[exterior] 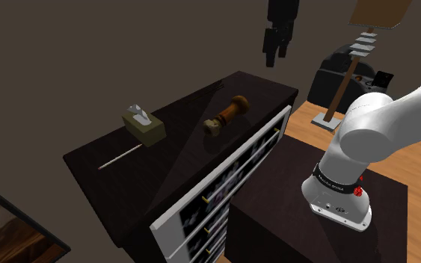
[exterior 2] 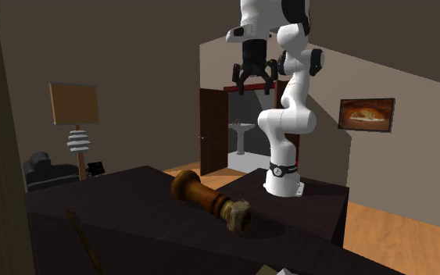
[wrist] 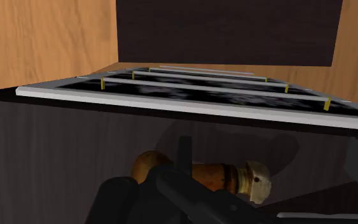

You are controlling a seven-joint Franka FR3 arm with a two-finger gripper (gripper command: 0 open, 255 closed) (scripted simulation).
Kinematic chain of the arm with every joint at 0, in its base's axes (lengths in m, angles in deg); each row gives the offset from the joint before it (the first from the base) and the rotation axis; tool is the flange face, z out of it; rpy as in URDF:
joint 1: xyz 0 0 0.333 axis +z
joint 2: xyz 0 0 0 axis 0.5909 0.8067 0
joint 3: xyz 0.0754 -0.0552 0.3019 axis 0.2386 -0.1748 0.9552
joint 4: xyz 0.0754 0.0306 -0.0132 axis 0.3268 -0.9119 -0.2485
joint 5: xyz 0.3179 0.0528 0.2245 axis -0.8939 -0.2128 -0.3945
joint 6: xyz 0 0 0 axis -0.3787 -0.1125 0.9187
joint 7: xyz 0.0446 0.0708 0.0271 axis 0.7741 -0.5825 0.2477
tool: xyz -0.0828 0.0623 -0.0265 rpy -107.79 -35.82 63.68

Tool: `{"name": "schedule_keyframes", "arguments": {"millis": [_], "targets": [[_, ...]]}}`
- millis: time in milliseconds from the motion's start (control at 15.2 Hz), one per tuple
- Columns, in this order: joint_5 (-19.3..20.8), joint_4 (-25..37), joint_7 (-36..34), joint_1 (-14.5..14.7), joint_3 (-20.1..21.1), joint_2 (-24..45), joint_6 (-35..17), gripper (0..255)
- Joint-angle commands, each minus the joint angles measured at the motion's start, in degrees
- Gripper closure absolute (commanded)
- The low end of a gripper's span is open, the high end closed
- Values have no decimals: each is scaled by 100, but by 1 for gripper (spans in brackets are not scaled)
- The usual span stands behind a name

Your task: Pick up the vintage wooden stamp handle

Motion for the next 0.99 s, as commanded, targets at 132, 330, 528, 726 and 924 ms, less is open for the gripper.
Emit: {"name": "schedule_keyframes", "arguments": {"millis": [132,330,528,726,924], "targets": [[189,-251,615,136,-218,101,-387,0],[453,-557,1514,336,-548,338,-996,0],[682,-778,2394,533,-871,675,-1631,0],[861,-916,3261,735,-1181,1105,-2283,0],[976,-976,4124,951,-1472,1616,-2940,0]]}}
